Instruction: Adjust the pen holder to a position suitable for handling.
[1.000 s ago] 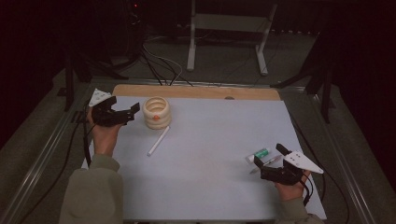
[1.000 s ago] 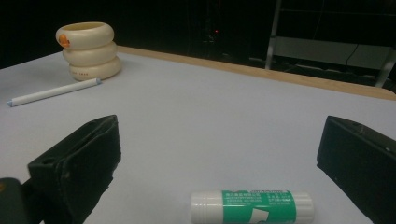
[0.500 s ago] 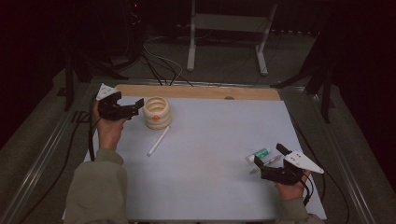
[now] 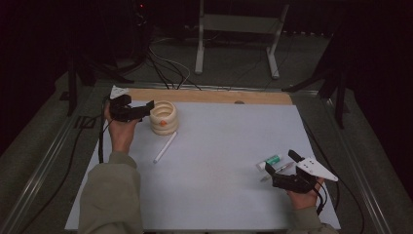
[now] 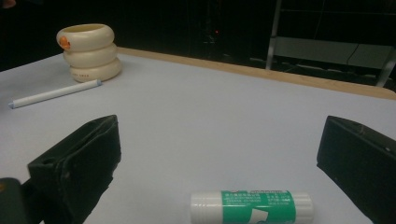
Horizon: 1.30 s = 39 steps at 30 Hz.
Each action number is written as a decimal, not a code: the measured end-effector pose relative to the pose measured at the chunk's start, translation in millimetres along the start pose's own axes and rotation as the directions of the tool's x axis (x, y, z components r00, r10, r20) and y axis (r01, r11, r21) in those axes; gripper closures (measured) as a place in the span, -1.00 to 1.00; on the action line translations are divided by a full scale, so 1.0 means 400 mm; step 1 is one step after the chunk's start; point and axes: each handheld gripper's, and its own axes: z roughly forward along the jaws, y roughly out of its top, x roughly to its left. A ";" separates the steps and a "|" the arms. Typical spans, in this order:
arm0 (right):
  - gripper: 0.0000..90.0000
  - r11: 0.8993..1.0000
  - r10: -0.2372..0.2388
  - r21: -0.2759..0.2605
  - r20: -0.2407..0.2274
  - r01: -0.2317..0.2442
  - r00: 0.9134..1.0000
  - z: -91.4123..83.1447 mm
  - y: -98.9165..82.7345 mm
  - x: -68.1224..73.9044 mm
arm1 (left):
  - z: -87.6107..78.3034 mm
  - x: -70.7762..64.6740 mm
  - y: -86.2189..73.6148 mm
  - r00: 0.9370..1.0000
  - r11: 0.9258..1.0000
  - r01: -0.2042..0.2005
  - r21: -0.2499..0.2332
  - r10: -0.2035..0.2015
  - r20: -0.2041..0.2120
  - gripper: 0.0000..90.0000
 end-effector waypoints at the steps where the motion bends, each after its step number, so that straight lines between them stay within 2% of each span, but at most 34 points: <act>1: -0.99 1.000 0.002 0.000 0.002 -0.002 1.000 0.000 0.000 -0.001 | 0.004 -0.001 -0.002 1.000 1.000 0.001 0.007 -0.001 -0.003 -0.91; 5: -0.99 1.000 0.009 -0.001 0.005 -0.009 1.000 -0.002 0.000 -0.004 | 0.017 -0.002 -0.007 1.000 0.999 0.019 0.039 -0.019 -0.002 -0.85; 6: -0.99 1.000 0.010 -0.001 0.005 -0.010 1.000 -0.002 0.000 -0.005 | 0.025 -0.003 -0.011 0.999 0.998 0.034 0.060 -0.034 -0.001 -0.85; 8: -0.99 1.000 0.010 -0.001 0.002 -0.010 1.000 -0.001 0.000 -0.004 | 0.032 -0.006 -0.014 0.999 0.996 0.038 0.078 -0.039 0.013 -0.78; 10: -0.99 1.000 0.007 -0.001 0.000 -0.007 1.000 -0.001 0.000 -0.004 | 0.039 -0.012 -0.017 0.999 0.995 0.037 0.090 -0.036 -0.009 -0.65; 15: -0.99 1.000 0.008 0.001 -0.001 -0.008 1.000 -0.001 0.000 -0.004 | 0.055 -0.019 -0.024 0.998 0.991 0.063 0.122 -0.059 -0.036 -0.44; 18: -0.99 1.000 0.010 0.003 -0.004 -0.010 1.000 0.000 -0.001 -0.004 | 0.063 -0.022 -0.027 0.997 0.989 0.065 0.134 -0.059 -0.048 -0.26; 20: -0.99 1.000 0.011 0.003 -0.006 -0.011 1.000 0.000 -0.001 -0.004 | 0.070 -0.024 -0.032 0.997 0.987 0.049 0.153 -0.040 -0.066 -0.06; 22: -0.99 1.000 0.010 0.004 -0.007 -0.010 1.000 0.000 -0.001 -0.005 | 0.079 -0.026 -0.039 0.997 0.985 0.049 0.163 -0.040 -0.062 0.05; 25: -0.99 1.000 0.012 0.004 -0.009 -0.012 1.000 -0.001 -0.001 -0.005 | 0.094 -0.031 -0.049 0.995 0.980 0.050 0.192 -0.032 -0.095 0.28; 27: -0.99 1.000 0.014 0.002 -0.012 -0.014 1.000 -0.001 -0.001 -0.005 | 0.098 -0.031 -0.052 0.988 0.978 0.065 0.196 -0.036 -0.147 0.43; 29: -0.99 1.000 0.013 0.000 -0.012 -0.013 1.000 -0.002 0.000 -0.005 | 0.101 -0.028 -0.054 0.978 0.975 0.083 0.204 -0.041 -0.204 0.66; 31: -0.99 1.000 0.013 0.000 -0.012 -0.013 1.000 -0.003 0.000 -0.006 | 0.099 -0.024 -0.060 0.973 0.975 0.082 0.205 -0.034 -0.229 0.70; 32: -0.99 1.000 0.013 0.001 -0.012 -0.013 1.000 -0.003 0.000 -0.007 | 0.097 -0.021 -0.063 0.968 0.975 0.097 0.201 -0.046 -0.246 0.71; 35: -0.99 1.000 0.017 -0.001 -0.009 -0.017 1.000 -0.004 0.000 -0.008 | 0.090 -0.005 -0.075 0.965 0.972 0.126 0.198 -0.073 -0.253 0.77; 39: -0.99 1.000 0.019 -0.002 -0.008 -0.019 1.000 -0.004 0.000 -0.008 | 0.082 0.019 -0.094 0.962 0.966 0.190 0.177 -0.147 -0.230 0.80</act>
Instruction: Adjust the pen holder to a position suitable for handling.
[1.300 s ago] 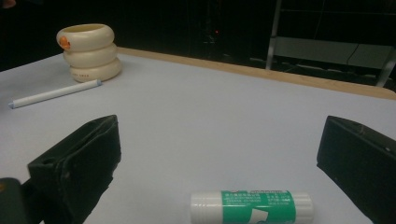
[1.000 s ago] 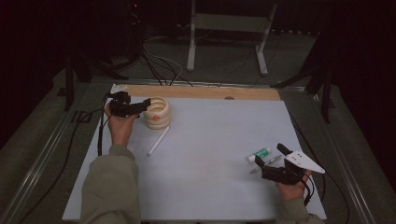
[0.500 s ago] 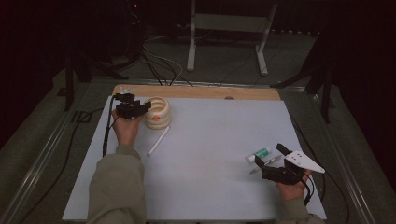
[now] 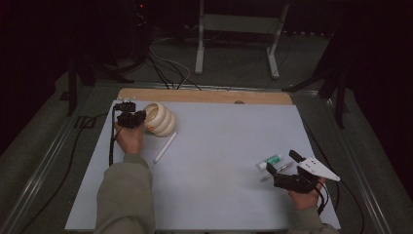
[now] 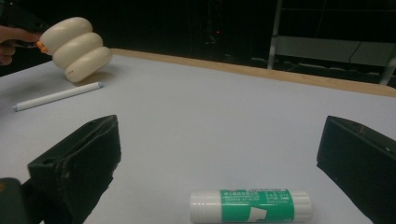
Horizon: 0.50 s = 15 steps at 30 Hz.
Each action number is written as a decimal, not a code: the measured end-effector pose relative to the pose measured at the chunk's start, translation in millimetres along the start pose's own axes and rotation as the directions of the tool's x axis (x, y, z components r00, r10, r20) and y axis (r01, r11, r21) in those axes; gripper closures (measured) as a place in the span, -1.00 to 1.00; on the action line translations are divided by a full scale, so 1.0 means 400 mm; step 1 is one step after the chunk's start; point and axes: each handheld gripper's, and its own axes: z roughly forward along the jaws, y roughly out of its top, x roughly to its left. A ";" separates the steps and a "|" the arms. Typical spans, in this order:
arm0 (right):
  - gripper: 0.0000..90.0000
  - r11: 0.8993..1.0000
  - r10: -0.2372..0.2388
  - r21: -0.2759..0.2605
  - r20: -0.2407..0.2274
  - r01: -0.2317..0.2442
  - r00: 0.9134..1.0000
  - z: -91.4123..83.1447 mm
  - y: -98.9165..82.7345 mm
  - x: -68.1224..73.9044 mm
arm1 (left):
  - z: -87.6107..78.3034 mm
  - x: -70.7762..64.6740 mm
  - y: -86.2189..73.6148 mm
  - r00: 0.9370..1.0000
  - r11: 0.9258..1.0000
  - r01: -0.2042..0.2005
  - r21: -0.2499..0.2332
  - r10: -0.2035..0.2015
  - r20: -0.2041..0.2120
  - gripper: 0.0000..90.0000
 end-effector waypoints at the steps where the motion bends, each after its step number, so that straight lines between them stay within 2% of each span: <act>1: -0.99 1.000 -0.001 0.001 0.000 0.001 1.000 0.000 0.000 0.000 | 0.000 0.005 -0.002 1.000 1.000 0.010 0.003 -0.010 0.013 0.80; 9: -0.99 1.000 0.004 -0.003 0.007 -0.004 1.000 -0.002 0.000 -0.001 | -0.009 0.008 0.001 0.999 1.000 0.026 -0.017 -0.025 0.048 0.81; 15: -0.99 1.000 0.005 -0.007 0.008 -0.005 1.000 -0.003 0.000 -0.003 | -0.020 0.011 0.008 0.998 0.999 0.036 -0.035 -0.034 0.059 0.81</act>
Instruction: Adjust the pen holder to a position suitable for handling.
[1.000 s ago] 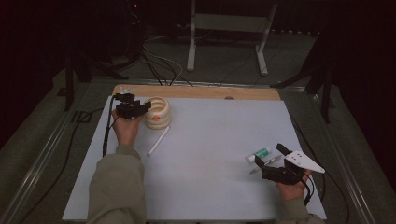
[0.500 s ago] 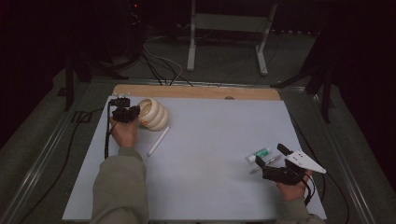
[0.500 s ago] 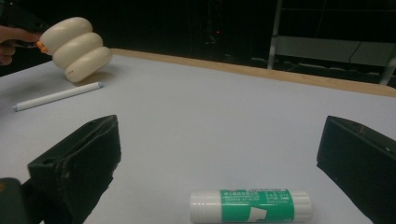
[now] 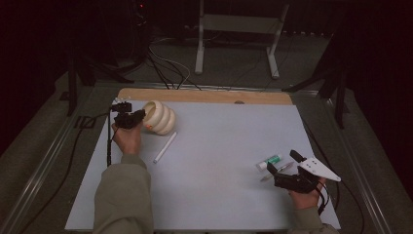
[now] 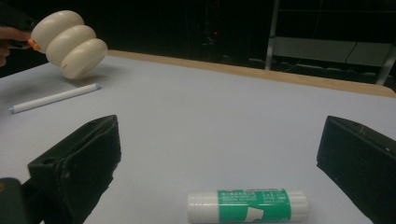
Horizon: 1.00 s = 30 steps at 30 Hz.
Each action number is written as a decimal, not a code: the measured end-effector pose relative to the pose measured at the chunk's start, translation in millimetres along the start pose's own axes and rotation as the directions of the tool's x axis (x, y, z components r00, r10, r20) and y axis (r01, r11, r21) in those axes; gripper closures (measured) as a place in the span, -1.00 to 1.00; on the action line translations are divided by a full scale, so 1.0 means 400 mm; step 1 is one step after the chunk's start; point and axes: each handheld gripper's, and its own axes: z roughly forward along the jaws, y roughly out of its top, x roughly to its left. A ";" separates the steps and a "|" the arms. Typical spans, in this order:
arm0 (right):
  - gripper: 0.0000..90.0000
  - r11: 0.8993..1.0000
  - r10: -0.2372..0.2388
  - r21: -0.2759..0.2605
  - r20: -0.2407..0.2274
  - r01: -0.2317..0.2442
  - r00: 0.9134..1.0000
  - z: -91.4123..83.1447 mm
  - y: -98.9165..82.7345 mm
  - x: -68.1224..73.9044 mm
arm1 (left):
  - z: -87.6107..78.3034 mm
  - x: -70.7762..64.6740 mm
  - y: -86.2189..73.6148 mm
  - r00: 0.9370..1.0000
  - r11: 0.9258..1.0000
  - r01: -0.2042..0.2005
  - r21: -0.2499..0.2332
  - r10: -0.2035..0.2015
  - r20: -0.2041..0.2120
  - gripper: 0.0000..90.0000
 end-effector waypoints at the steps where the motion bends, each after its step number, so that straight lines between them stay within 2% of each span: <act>1: -0.99 1.000 0.000 -0.001 0.000 0.000 1.000 0.000 0.000 0.000 | -0.002 0.001 0.001 1.000 1.000 0.004 -0.003 -0.004 0.001 0.80; 7: -0.99 1.000 0.003 -0.002 0.002 -0.003 1.000 0.000 0.000 -0.001 | -0.016 0.003 0.005 1.000 1.000 -0.009 -0.018 0.009 0.014 0.80; 11: -0.99 1.000 0.002 -0.001 0.004 -0.002 1.000 0.000 0.000 0.000 | -0.021 0.003 0.008 0.999 1.000 0.003 -0.026 -0.002 0.035 0.80; 14: -0.99 1.000 0.004 -0.002 0.005 -0.004 1.000 0.000 0.000 -0.001 | -0.027 -0.001 0.012 0.998 0.999 0.005 -0.036 -0.003 0.067 0.80; 19: -0.99 1.000 0.004 -0.003 0.006 -0.004 1.000 0.000 0.000 -0.001 | -0.033 -0.011 0.014 0.993 0.999 0.008 -0.041 -0.004 0.117 0.80; 30: -0.99 1.000 0.009 -0.007 0.007 -0.009 1.000 -0.002 0.000 -0.001 | -0.046 -0.053 0.025 0.981 0.999 -0.014 -0.042 0.022 0.193 0.80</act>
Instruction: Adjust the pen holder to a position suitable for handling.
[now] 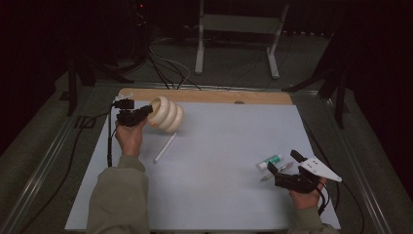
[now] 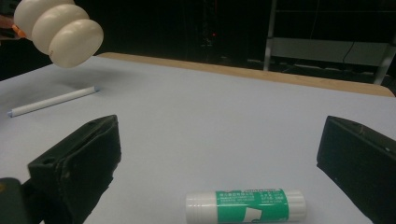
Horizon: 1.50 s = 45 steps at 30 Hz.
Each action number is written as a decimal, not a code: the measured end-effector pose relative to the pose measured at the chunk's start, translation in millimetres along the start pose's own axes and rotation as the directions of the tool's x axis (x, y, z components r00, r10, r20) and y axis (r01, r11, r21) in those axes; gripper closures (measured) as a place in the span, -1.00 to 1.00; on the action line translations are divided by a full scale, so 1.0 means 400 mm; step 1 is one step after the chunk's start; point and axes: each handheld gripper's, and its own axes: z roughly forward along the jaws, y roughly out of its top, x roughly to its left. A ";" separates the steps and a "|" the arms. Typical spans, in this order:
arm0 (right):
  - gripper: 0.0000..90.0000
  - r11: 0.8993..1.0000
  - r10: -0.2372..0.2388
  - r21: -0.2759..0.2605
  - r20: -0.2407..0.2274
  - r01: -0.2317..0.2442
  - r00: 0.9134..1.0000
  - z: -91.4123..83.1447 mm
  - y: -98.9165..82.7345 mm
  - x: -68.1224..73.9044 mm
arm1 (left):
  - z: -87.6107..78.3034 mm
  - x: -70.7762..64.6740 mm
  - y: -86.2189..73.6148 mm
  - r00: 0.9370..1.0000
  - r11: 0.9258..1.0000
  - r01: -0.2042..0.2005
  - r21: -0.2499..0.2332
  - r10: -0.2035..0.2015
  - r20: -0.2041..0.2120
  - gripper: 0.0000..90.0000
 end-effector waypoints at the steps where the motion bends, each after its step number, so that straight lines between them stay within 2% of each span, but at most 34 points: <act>1: -0.99 1.000 0.001 0.000 0.000 -0.001 1.000 0.000 0.000 0.000 | -0.001 -0.004 0.001 1.000 1.000 -0.003 0.001 0.003 0.006 0.80; 12: -0.99 1.000 0.003 0.000 0.000 -0.003 1.000 0.000 0.000 0.000 | -0.003 -0.044 -0.004 0.998 0.999 -0.041 0.020 0.040 0.051 0.80; 20: -0.99 1.000 0.007 0.006 -0.002 -0.007 1.000 0.000 0.001 0.000 | 0.004 -0.084 -0.014 0.993 0.997 -0.069 0.040 0.065 0.100 0.79; 30: -0.99 1.000 -0.001 0.009 0.002 0.001 1.000 0.000 0.001 0.001 | 0.027 -0.133 -0.036 0.987 0.991 -0.114 0.071 0.105 0.120 0.79; 33: -0.99 1.000 -0.002 0.010 0.002 0.001 1.000 0.000 0.001 0.001 | 0.032 -0.149 -0.044 0.983 0.987 -0.142 0.078 0.132 0.124 0.79; 36: -0.99 1.000 -0.002 0.009 0.003 0.002 1.000 0.000 0.001 0.001 | 0.039 -0.167 -0.054 0.981 0.982 -0.167 0.091 0.157 0.111 0.79; 45: -0.99 1.000 -0.001 0.009 0.003 0.001 1.000 0.000 0.001 0.002 | 0.072 -0.207 -0.089 0.971 0.967 -0.218 0.130 0.202 0.124 0.78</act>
